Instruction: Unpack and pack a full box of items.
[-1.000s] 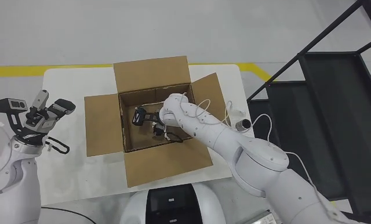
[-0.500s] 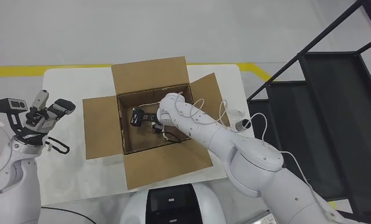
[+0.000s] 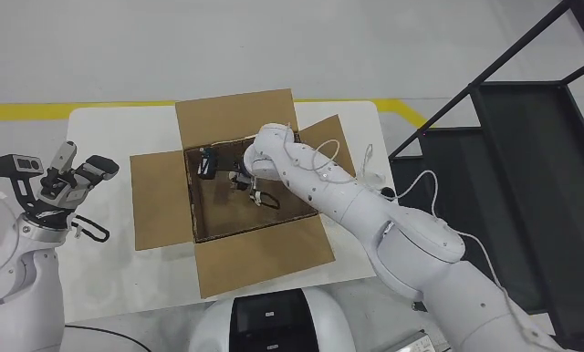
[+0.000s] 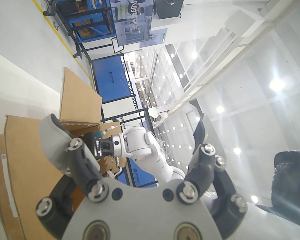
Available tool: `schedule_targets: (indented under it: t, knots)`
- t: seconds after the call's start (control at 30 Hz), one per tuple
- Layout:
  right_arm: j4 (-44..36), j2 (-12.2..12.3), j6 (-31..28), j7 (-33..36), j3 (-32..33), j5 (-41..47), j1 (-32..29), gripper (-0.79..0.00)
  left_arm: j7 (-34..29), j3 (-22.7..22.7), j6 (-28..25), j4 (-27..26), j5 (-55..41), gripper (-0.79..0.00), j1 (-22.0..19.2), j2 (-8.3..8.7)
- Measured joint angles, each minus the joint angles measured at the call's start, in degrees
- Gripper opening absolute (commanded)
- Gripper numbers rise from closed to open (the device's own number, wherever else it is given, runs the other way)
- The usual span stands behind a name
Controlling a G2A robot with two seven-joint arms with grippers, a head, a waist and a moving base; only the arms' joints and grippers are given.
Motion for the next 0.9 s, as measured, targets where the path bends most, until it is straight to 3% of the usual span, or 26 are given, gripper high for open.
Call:
schedule_targets:
  t: [0.23, 0.43, 0.6, 0.9]
  knots:
    - [-25.01, 8.89, -3.52, 7.63, 13.59, -2.77, -11.97, -0.785, 0.00, 0.00, 0.00, 0.00, 0.00, 0.000, 0.00, 0.00]
    - [-42.17, 14.19, -8.16, 10.13, 26.35, -3.85, -24.95, -0.785, 0.00, 0.00, 0.00, 0.00, 0.00, 0.000, 0.00, 0.00]
    - [-48.14, 16.33, -13.47, 8.25, 32.83, -1.90, -31.43, -0.785, 0.00, 0.00, 0.00, 0.00, 0.00, 0.000, 0.00, 0.00]
    - [-47.96, 16.42, -15.22, 6.86, 31.79, -0.99, -31.65, -0.785, 0.00, 0.00, 0.00, 0.00, 0.00, 0.000, 0.00, 0.00]
